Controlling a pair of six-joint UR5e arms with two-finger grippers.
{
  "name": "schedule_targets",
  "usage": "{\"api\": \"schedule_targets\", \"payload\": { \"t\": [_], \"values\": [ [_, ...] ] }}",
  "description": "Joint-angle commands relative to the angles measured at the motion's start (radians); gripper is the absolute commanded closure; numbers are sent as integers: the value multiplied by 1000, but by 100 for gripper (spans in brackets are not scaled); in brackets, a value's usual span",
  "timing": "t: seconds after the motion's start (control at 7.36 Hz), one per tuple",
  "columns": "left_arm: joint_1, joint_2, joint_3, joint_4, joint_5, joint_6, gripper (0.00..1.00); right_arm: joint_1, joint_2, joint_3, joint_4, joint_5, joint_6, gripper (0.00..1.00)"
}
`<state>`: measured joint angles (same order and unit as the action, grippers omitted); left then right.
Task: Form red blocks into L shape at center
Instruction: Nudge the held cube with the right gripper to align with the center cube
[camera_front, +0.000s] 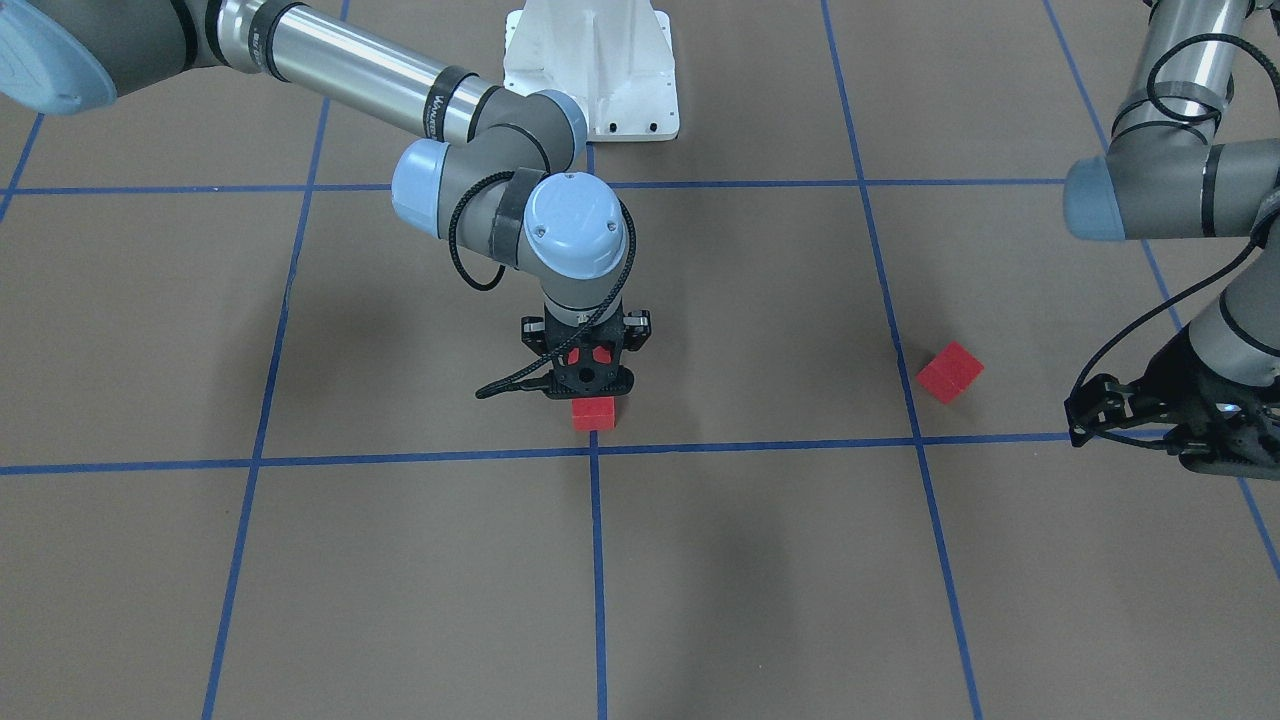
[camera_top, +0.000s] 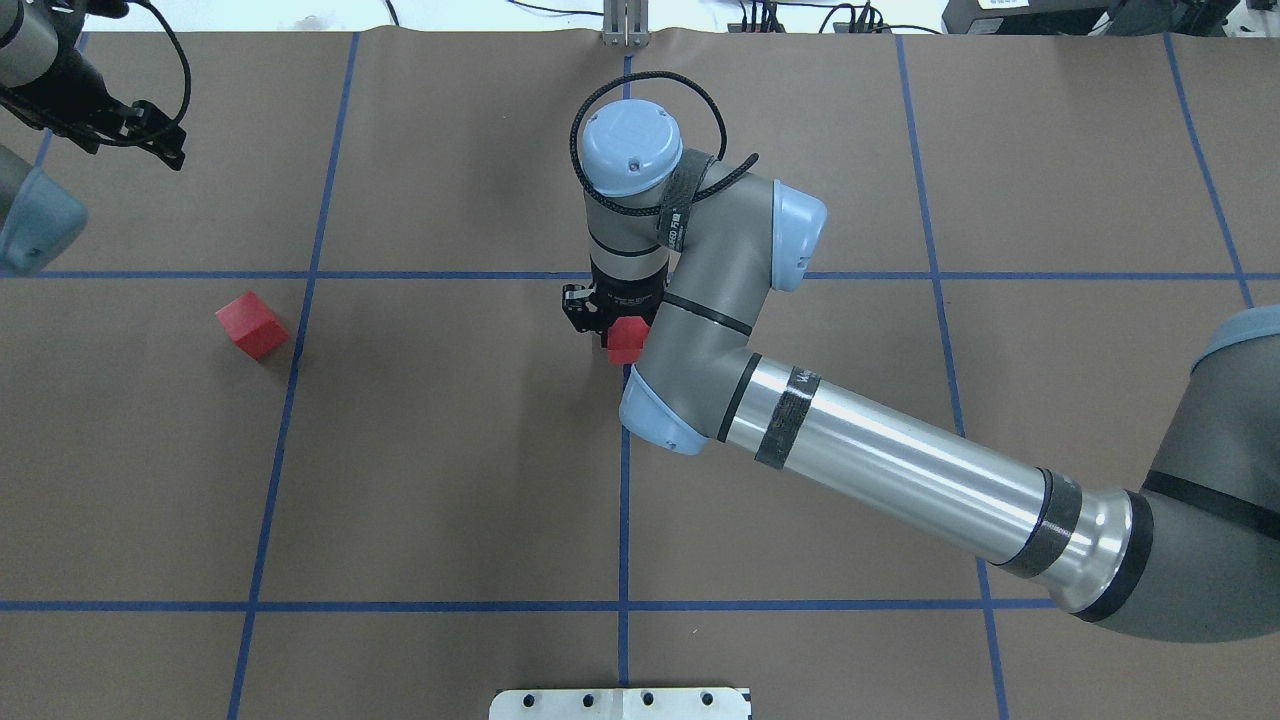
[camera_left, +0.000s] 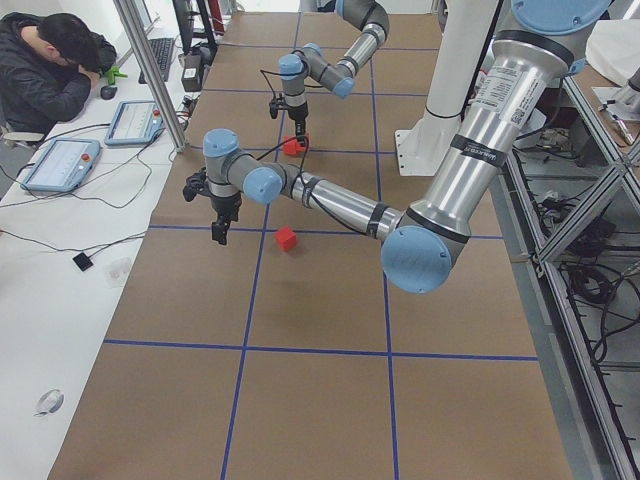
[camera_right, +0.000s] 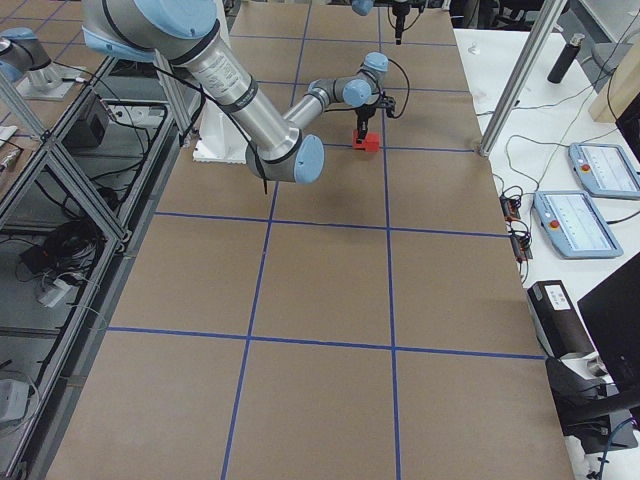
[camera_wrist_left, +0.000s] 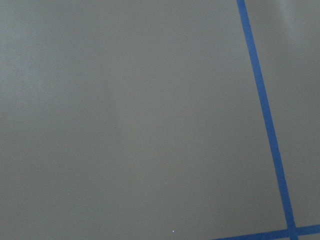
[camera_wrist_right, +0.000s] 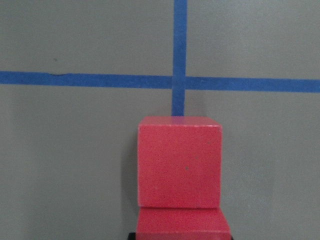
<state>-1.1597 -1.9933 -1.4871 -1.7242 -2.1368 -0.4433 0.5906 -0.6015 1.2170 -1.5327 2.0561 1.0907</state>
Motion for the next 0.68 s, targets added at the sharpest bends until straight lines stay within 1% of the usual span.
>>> {"api": "schedule_targets", "payload": {
  "t": [0.0, 0.14, 0.54],
  "values": [
    [0, 1, 1, 0, 0, 0, 0, 0, 0, -1, 2, -1, 0, 65],
    [-1, 1, 1, 0, 0, 0, 0, 0, -1, -1, 2, -1, 0, 65],
    [-2, 1, 1, 0, 0, 0, 0, 0, -1, -1, 2, -2, -2, 56]
  ]
}}
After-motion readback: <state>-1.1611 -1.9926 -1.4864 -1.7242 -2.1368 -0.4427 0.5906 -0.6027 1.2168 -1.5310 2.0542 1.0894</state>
